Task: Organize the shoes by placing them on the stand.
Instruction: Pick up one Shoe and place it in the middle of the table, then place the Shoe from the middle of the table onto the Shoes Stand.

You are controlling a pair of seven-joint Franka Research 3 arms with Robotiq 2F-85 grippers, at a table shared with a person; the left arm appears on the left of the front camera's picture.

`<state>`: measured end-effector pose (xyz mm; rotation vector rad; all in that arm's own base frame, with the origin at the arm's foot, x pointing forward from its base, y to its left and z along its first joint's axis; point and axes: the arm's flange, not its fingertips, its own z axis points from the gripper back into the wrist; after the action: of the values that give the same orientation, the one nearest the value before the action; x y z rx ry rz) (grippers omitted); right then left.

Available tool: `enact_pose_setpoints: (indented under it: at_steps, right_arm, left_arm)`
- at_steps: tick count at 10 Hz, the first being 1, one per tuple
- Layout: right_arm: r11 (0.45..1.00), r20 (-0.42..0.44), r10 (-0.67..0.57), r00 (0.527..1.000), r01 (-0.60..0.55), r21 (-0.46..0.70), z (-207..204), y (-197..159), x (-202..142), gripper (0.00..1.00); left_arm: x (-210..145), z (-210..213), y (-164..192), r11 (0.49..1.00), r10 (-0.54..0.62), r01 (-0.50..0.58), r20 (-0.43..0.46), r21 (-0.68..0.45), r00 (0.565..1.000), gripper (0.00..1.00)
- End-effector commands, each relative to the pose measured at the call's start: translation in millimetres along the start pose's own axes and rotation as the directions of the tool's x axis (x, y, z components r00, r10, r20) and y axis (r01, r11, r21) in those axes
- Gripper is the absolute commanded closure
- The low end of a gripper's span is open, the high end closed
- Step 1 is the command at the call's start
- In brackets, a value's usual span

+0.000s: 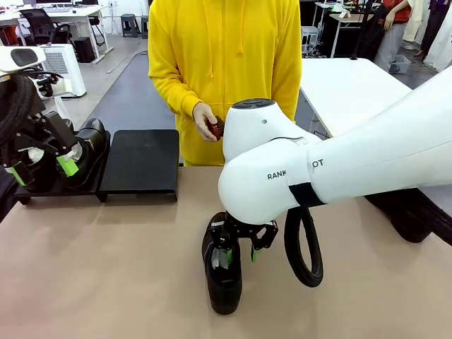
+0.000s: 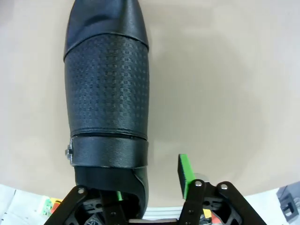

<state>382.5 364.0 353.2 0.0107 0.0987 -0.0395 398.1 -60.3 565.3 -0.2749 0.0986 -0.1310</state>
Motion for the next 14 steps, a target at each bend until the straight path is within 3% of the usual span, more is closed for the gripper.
enact_pose_setpoints:
  at_steps: [1, 2, 13, 14]
  right_arm:
    - [0.999, -0.021, 0.054, 0.998, -0.054, -0.002, 13, -13, -12, 0.0]
    - [1.0, 0.0, 0.0, 1.0, 0.0, 0.0, 0, 0, 0, 0.0]
    - [1.0, -0.012, 0.012, 1.0, -0.012, -0.01, -1, -3, -1, 0.0]
    - [0.994, 0.08, 0.083, 0.993, -0.077, -0.071, 24, -18, -19, 0.0]
  left_arm:
    - [-3, -2, 3, 1.0, -0.012, 0.012, 0.001, -0.003, 1.0, 0.0]
    - [-3, -2, 3, 1.0, -0.012, 0.012, 0.001, -0.003, 1.0, 0.0]
    - [-3, -2, 3, 1.0, -0.012, 0.012, 0.001, -0.003, 1.0, 0.0]
    - [-3, -2, 3, 1.0, -0.012, 0.012, 0.001, -0.003, 1.0, 0.0]
